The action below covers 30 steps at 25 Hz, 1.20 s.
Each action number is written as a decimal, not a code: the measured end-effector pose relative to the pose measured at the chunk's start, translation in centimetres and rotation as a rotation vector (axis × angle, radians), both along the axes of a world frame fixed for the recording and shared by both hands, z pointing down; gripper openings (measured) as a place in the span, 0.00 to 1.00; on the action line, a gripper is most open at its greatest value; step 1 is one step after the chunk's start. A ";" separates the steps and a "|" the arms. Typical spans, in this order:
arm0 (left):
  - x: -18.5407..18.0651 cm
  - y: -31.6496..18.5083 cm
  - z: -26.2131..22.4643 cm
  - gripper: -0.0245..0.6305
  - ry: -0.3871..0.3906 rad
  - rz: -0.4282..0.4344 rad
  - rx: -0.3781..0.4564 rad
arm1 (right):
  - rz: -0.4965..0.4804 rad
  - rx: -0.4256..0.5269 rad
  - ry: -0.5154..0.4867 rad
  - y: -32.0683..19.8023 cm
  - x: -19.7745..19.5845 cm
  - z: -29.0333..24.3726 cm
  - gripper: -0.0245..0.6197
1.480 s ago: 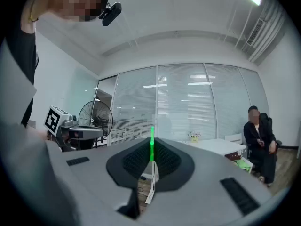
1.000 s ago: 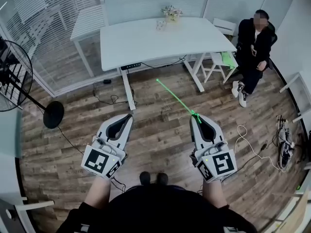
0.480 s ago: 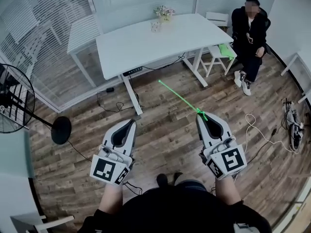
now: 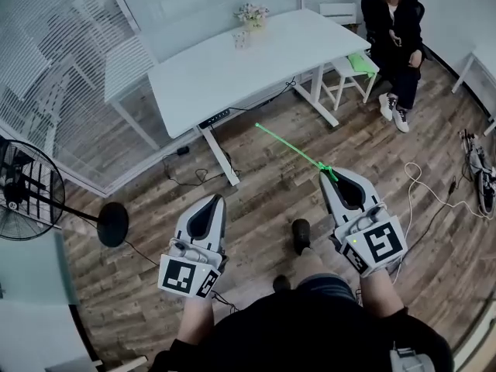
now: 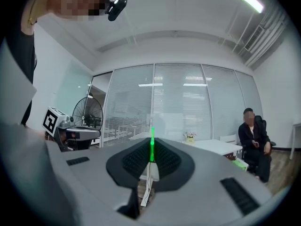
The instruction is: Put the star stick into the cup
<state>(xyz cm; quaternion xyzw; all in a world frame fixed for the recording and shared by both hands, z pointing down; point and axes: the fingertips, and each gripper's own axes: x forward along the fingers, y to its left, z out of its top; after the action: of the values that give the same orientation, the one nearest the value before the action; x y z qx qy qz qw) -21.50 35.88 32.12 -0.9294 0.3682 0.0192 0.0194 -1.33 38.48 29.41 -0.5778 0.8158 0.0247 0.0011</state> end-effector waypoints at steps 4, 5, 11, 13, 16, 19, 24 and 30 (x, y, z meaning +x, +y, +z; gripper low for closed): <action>1.5 -2.2 -0.4 0.06 0.000 0.009 0.013 | -0.012 0.030 -0.013 -2.9 0.8 -0.7 0.07; 2.0 -3.1 -0.7 0.06 -0.003 0.011 0.017 | -0.010 0.034 -0.019 -3.8 1.2 -0.8 0.07; 4.2 -8.6 -0.2 0.06 -0.029 -0.016 0.016 | -0.017 0.040 -0.054 -9.6 4.0 -0.1 0.07; 5.2 -10.4 -0.4 0.06 -0.028 -0.027 0.023 | -0.025 0.042 -0.055 -11.6 5.2 -0.2 0.07; 6.9 -13.4 -0.8 0.06 -0.018 -0.046 0.031 | -0.044 0.038 -0.044 -15.0 6.8 -0.5 0.07; 8.6 -16.3 -0.9 0.06 -0.021 -0.062 0.028 | -0.067 0.035 -0.038 -18.3 8.3 -0.8 0.07; 11.4 -21.3 -1.7 0.06 -0.024 -0.087 0.042 | -0.087 0.037 -0.040 -23.6 11.3 -1.3 0.07; 13.0 -24.7 -1.9 0.06 -0.045 -0.118 0.048 | -0.099 0.030 -0.053 -27.5 13.4 -0.6 0.07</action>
<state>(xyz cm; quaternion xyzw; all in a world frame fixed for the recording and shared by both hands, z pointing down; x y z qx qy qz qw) -8.49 11.14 30.20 -0.9055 0.4213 0.0061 0.0511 12.06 10.95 28.84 -0.5372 0.8425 0.0216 0.0328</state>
